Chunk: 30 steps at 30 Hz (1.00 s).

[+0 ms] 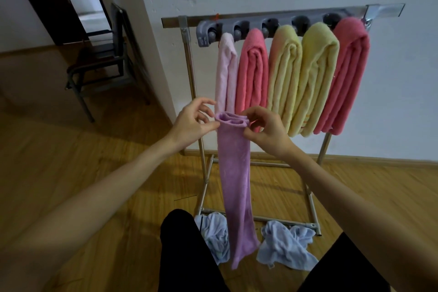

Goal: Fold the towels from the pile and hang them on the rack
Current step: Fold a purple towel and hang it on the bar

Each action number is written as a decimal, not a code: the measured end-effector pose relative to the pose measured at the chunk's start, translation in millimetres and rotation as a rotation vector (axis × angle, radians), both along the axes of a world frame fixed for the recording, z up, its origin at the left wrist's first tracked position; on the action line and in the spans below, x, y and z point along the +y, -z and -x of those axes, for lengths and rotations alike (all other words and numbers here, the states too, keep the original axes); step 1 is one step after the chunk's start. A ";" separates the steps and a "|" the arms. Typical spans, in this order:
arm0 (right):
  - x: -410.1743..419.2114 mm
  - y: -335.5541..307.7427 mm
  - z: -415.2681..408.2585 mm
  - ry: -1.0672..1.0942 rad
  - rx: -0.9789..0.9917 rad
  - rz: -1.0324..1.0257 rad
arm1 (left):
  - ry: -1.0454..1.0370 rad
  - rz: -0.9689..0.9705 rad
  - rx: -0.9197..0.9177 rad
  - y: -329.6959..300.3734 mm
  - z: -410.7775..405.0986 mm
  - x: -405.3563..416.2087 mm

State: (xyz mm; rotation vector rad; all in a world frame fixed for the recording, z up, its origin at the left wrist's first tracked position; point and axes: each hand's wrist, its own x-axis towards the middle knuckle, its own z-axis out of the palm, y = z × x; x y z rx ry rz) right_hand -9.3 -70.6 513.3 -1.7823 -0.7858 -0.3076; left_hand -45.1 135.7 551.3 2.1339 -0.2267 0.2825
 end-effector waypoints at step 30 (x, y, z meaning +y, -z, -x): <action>-17.4 -30.5 -9.8 -0.045 -0.022 0.182 | 0.114 0.172 0.123 51.5 8.9 -15.2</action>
